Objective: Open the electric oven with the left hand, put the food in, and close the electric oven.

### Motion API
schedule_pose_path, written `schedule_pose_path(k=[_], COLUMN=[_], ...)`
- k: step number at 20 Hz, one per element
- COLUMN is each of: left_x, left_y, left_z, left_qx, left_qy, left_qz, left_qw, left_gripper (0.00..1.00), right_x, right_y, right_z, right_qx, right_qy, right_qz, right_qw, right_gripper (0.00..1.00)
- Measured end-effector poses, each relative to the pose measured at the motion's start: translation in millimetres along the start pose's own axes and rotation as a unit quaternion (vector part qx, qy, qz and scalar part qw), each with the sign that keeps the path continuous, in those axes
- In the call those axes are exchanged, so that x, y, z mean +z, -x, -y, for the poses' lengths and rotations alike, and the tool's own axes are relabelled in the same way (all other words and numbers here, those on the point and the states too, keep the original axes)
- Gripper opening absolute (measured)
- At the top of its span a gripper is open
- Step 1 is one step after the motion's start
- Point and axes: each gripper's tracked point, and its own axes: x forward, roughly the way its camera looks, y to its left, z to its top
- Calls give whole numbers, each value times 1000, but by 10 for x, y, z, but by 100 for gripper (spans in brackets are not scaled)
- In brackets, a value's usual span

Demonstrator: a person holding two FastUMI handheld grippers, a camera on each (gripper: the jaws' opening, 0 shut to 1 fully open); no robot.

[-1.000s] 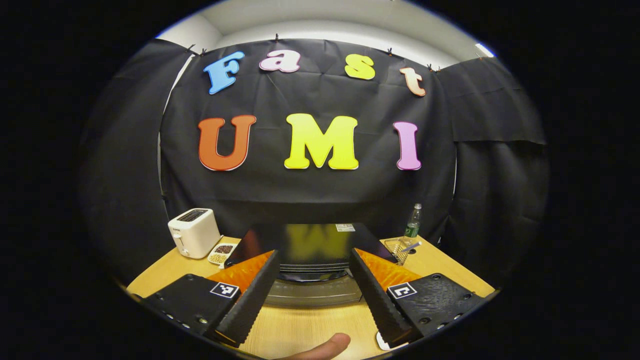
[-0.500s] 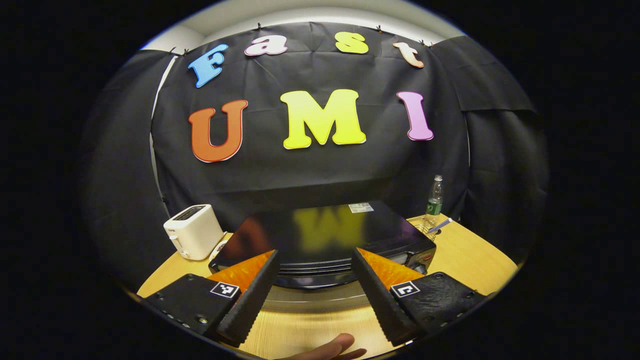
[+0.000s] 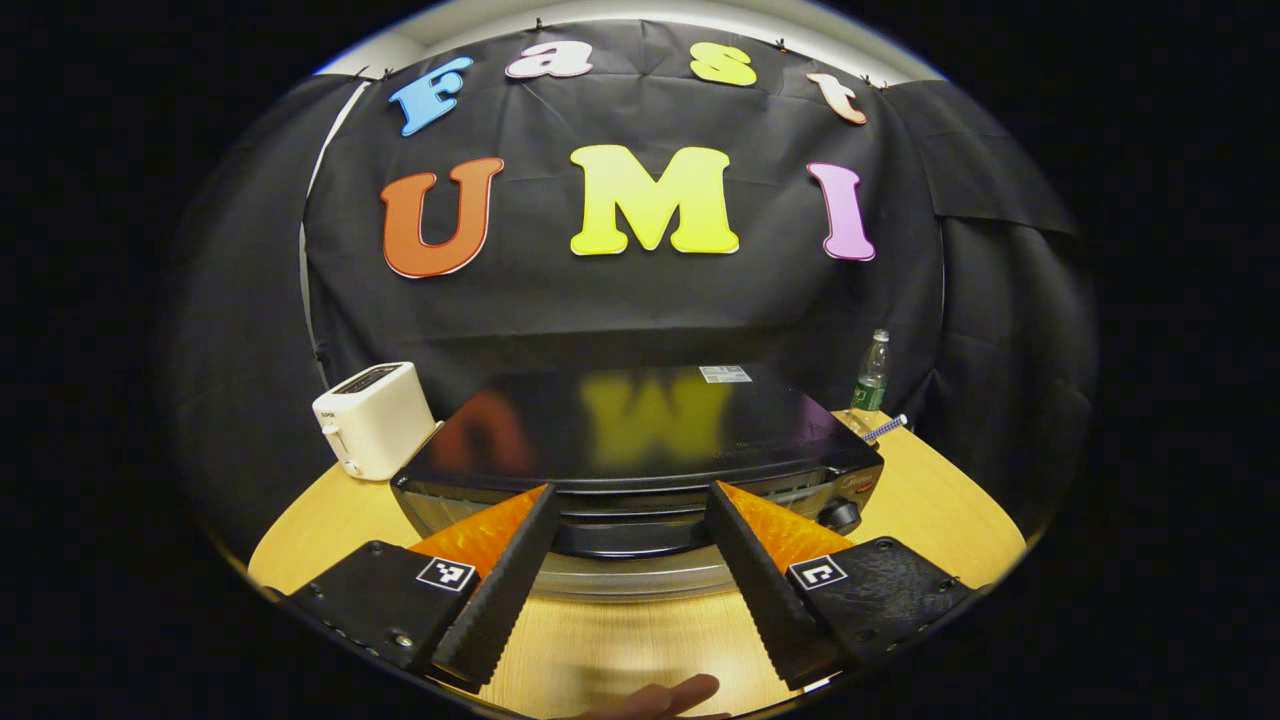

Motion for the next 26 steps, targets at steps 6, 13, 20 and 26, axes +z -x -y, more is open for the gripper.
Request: schedule_pose_path(k=[6, 13, 20, 26], left_x=[-259, -702, -1124, -1326], left_y=[327, 647, 796, 834], left_z=[28, 56, 77, 80], left_qx=[-9, -10, -14, -5], left_qy=[2, 1, 6, 2], left_qz=[9, 5, -22, -16], left_qw=[1000, 1000, 1000, 1000], left_gripper=[98, 98, 98, 98], right_x=[-25, -123, -277, -405], right_y=[34, -31, -110, -170], right_z=[-142, -255, -397, -472], right_qx=[10, 13, 18, 16], right_qy=[-3, 10, 24, 37], right_qz=[-7, -17, -40, -61], right_qw=[1000, 1000, 999, 997], right_gripper=[96, 96, 96, 96])
